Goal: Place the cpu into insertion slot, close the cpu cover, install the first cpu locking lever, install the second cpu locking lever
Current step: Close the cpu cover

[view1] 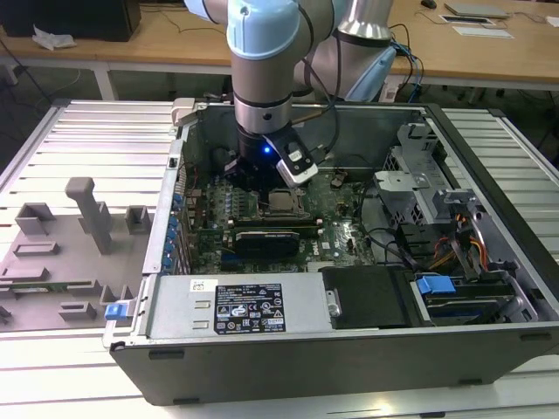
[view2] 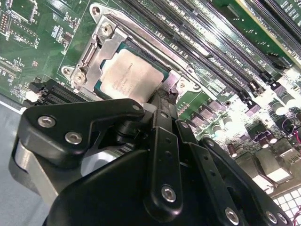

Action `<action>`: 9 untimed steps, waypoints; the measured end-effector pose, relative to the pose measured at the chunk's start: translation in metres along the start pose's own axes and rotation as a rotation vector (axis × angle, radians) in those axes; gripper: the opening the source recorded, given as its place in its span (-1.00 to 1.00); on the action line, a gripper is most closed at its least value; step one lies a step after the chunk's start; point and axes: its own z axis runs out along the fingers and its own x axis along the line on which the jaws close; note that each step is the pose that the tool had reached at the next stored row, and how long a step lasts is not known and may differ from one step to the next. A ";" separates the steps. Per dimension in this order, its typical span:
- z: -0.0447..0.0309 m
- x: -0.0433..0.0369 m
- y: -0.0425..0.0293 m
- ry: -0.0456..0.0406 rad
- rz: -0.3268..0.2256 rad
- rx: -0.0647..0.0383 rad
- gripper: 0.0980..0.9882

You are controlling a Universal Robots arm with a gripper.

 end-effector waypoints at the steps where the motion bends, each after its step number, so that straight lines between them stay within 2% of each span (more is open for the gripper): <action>1: 0.0001 -0.0002 0.0000 0.0000 0.000 0.000 -0.98; 5: -0.0002 -0.0023 -0.0001 -0.0004 0.000 0.000 -0.98; 9: -0.0063 -0.0027 0.0004 -0.0003 0.000 0.000 -0.98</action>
